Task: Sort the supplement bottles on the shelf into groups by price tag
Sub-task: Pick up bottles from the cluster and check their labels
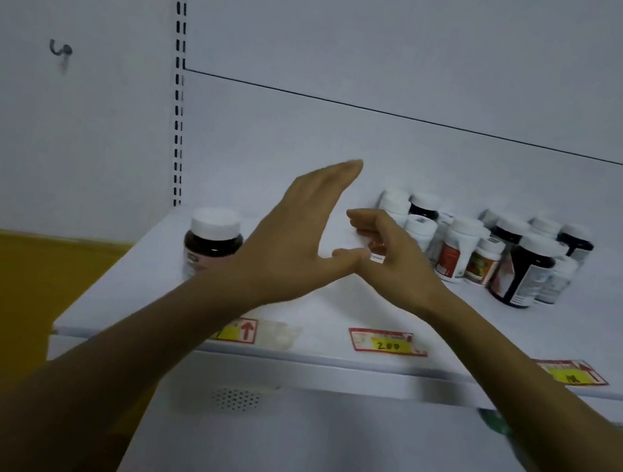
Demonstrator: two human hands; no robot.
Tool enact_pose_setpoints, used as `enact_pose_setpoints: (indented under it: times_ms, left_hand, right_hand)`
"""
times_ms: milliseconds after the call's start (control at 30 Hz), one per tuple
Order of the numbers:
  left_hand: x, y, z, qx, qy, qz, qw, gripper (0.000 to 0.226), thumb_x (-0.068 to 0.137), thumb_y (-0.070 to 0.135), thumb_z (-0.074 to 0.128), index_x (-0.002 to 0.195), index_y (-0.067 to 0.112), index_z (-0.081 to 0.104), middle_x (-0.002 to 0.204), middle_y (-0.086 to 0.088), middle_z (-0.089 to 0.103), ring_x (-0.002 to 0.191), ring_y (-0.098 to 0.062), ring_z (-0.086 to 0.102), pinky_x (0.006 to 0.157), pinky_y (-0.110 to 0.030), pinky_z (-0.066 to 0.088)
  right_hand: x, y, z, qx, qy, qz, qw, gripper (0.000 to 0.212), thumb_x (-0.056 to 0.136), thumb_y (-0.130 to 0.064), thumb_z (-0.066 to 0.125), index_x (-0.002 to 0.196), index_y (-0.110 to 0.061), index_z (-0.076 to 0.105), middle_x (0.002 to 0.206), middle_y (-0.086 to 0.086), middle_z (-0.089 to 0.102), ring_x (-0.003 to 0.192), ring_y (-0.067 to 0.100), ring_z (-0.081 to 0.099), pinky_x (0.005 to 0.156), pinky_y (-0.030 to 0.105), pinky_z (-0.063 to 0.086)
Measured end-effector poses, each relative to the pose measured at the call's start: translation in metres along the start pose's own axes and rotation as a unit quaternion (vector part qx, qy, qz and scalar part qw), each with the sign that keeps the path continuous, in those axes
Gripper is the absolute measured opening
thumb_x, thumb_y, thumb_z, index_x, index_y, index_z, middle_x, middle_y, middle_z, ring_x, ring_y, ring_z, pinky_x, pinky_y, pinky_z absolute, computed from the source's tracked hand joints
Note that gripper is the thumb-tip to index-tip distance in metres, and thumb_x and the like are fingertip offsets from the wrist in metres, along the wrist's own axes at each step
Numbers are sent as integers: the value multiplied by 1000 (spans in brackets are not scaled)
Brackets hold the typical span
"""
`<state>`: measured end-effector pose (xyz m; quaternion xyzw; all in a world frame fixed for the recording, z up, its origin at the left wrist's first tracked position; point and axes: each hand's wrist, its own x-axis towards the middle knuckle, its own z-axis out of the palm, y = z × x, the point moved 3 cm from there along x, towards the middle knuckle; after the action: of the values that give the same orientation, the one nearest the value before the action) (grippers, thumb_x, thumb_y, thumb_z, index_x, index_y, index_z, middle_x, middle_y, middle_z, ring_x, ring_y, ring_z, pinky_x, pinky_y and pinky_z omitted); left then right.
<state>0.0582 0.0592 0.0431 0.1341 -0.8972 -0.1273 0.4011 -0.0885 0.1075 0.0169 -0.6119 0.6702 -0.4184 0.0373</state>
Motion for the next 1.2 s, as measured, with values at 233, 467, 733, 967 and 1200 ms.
enact_pose_setpoints:
  times_ms: [233, 467, 733, 967, 1200]
  left_hand:
    - [37, 37, 99, -40, -30, -48, 998, 81, 84, 37, 63, 147, 20, 16, 155, 4, 21, 141, -10, 19, 107, -16, 15]
    - [35, 43, 178, 4, -53, -134, 990, 79, 84, 40, 62, 147, 18, 20, 154, 1, 25, 141, -15, 22, 110, -23, 17]
    - [25, 36, 190, 57, -80, -200, 975, 73, 85, 42, 60, 146, 24, 24, 152, 3, 30, 139, -14, 28, 110, -26, 23]
    - [29, 41, 186, 53, -32, -211, 976, 69, 84, 37, 62, 143, 21, 30, 150, 1, 35, 136, -14, 32, 109, -21, 22]
    - [57, 69, 175, -233, -30, -250, 939, 64, 84, 34, 62, 138, 30, 29, 139, 7, 43, 119, -7, 43, 100, -25, 34]
  right_hand:
    - [2, 80, -88, -102, 10, 12, 995, 42, 86, -24, 65, 125, -16, 54, 127, 2, 57, 112, 15, 53, 91, 27, 43]
    - [33, 145, -133, -249, -8, 2, 968, 55, 87, -27, 60, 138, -17, 41, 141, 11, 42, 128, 27, 41, 99, 38, 39]
    - [66, 170, -126, -395, -65, 17, 916, 53, 91, -39, 53, 136, -15, 40, 131, 16, 48, 118, 33, 47, 92, 43, 43]
    - [46, 150, -131, -181, -50, -32, 982, 46, 79, -15, 68, 123, -21, 54, 121, 5, 51, 110, 22, 50, 83, 29, 41]
    - [5, 122, -145, 151, -173, -40, 972, 40, 80, -13, 71, 114, -28, 58, 123, -12, 59, 107, 8, 60, 78, 18, 52]
